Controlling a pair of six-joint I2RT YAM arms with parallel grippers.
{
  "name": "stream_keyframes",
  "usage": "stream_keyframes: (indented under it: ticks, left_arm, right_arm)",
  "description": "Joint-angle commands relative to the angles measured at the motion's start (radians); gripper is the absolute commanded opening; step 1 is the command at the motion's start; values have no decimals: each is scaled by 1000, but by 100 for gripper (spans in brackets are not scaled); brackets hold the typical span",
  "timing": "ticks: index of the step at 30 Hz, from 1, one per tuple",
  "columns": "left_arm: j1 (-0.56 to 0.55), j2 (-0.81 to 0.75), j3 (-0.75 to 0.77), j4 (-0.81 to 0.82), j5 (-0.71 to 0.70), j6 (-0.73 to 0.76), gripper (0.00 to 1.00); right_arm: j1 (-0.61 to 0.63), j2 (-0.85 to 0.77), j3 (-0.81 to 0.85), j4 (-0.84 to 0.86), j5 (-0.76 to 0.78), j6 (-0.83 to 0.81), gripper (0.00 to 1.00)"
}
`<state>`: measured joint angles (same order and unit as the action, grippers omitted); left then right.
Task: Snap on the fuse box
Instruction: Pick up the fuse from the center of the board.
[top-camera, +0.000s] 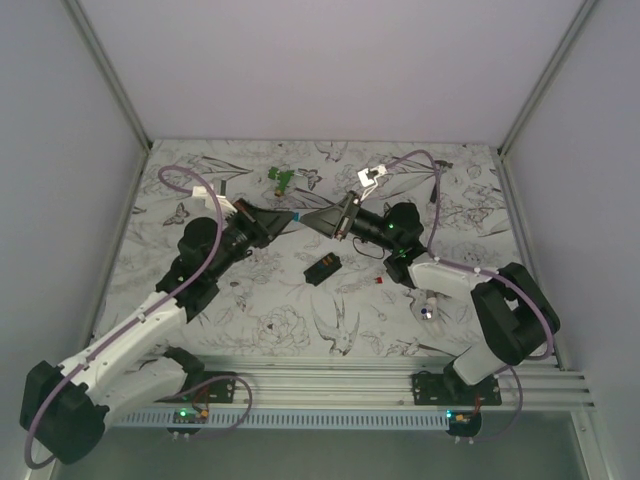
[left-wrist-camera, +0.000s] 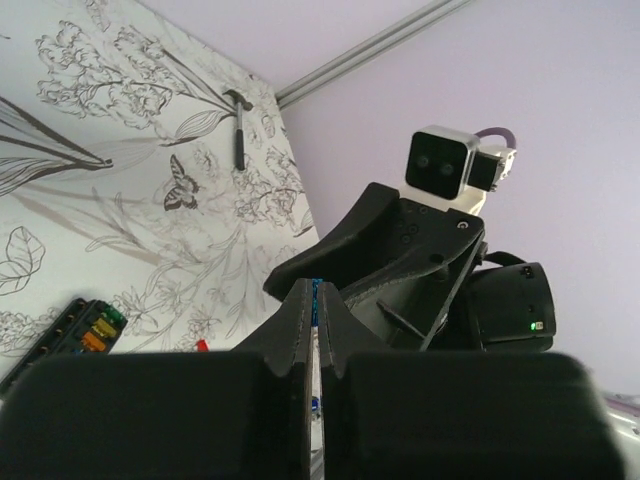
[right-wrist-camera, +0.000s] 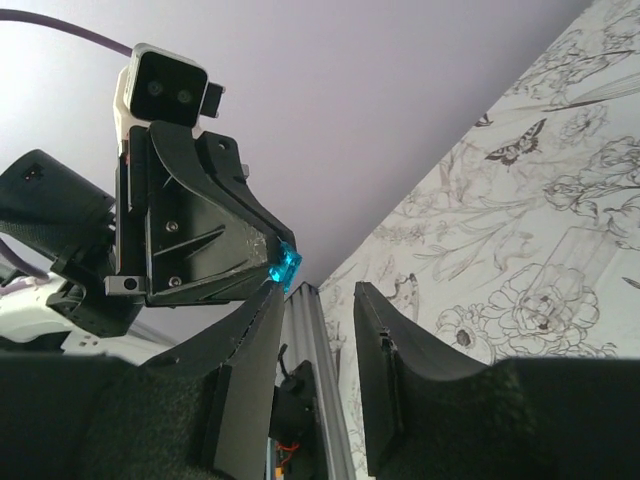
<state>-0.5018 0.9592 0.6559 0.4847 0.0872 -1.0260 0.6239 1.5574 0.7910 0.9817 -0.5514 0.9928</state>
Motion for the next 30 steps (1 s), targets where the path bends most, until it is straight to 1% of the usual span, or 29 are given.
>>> stream_keyframes:
  ticks: [1, 8, 14, 21, 24, 28, 30]
  left_arm:
    - [-22, -12, -9, 73, -33, -16, 0]
    - [-37, 11, -7, 100, -26, -36, 0]
    - [-43, 19, -6, 119, -13, -42, 0]
    - [-44, 30, -24, 130, -12, -62, 0]
    - [-45, 33, -35, 130, -19, -58, 0]
    - [-43, 30, -67, 128, -47, -37, 0]
    - [-37, 27, -84, 129, -58, -20, 8]
  right_arm:
    - [0, 4, 30, 111, -37, 48, 40]
    - [0, 4, 43, 119, -51, 64, 34]
    - [-1, 47, 46, 158, -63, 94, 31]
    - [-2, 54, 48, 177, -70, 101, 20]
    - [-4, 52, 48, 171, -73, 91, 10]
    - [-10, 43, 54, 116, -83, 49, 1]
    - [-13, 33, 61, 46, -97, 3, 0]
